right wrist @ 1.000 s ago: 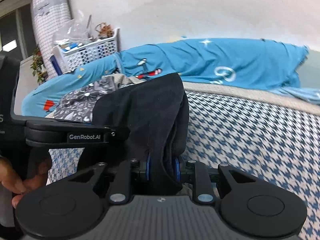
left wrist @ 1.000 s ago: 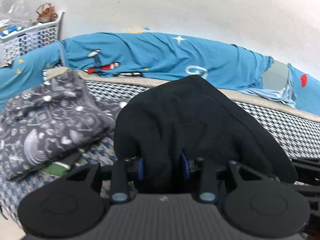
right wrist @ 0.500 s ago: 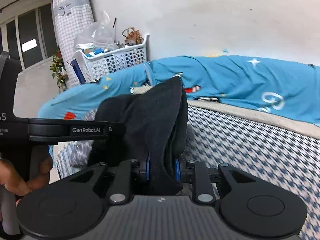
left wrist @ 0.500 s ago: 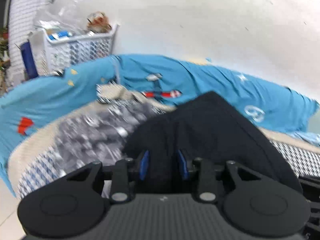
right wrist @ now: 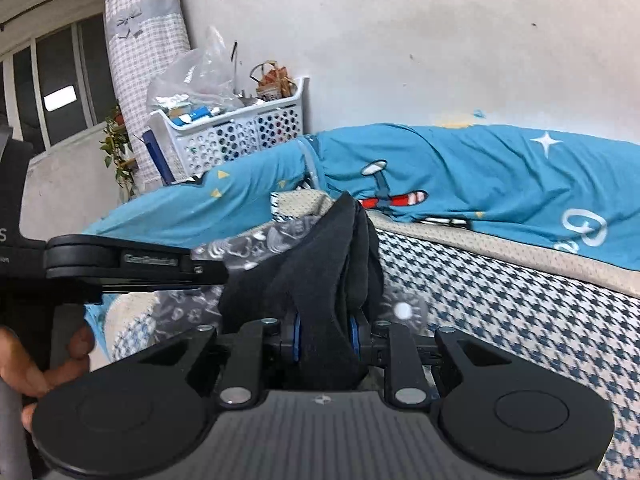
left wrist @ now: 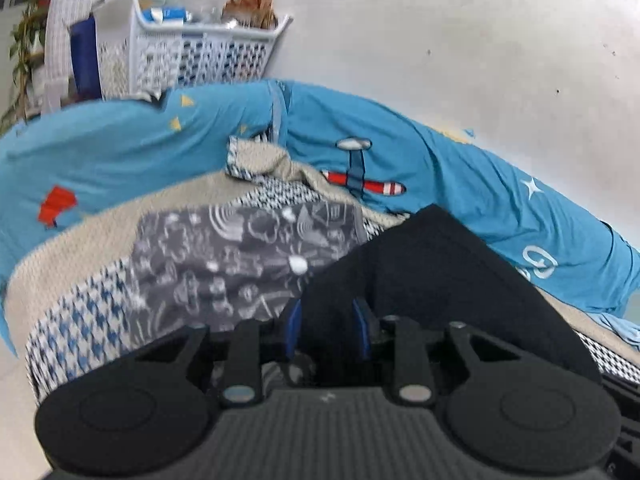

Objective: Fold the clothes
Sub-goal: 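Lift the folded shirt with both grippers toward the grey doodle-print clothes, then lower the shirt onto the grey doodle-print pile and open both grippers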

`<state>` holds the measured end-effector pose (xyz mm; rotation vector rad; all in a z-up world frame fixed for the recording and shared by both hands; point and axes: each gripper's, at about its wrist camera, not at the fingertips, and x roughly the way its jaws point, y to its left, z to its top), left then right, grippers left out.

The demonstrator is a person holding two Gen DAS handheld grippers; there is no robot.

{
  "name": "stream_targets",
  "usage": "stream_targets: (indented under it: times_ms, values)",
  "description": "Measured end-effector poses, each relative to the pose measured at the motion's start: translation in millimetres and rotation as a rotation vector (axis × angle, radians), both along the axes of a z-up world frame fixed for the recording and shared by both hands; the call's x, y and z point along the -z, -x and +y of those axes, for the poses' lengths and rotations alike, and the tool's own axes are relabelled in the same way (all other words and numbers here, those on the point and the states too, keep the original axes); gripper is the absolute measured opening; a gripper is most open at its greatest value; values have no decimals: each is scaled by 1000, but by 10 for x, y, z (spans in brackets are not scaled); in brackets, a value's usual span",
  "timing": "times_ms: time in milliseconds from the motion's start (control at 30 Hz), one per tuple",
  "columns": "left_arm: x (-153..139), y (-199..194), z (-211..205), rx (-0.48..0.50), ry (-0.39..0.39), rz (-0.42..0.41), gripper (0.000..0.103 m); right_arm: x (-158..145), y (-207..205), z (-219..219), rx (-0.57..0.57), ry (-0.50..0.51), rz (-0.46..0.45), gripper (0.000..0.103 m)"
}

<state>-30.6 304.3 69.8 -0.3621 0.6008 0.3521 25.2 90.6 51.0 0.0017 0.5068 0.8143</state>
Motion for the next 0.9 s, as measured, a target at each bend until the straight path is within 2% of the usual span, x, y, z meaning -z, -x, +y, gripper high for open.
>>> stream_targets:
  times_ms: [133,233,367,467,633,767,900]
  values:
    - [97,-4,-1,22,57,12,26,102,-80,-133,23,13,18,22]
    - [145,-37,-23,42,65,21,31,222,-139,-196,29,43,24,22]
    - [238,-84,-8,58,116,23,41,343,-239,-254,47,52,56,22]
    - [291,-133,-16,67,113,28,50,402,-297,-282,53,44,72,22]
    - [401,-238,-39,61,96,41,57,506,-380,-302,59,31,99,22]
    - [466,-323,-60,55,83,32,70,595,-432,-325,64,24,119,22]
    - [515,-401,-125,55,50,26,68,675,-493,-345,71,10,144,22]
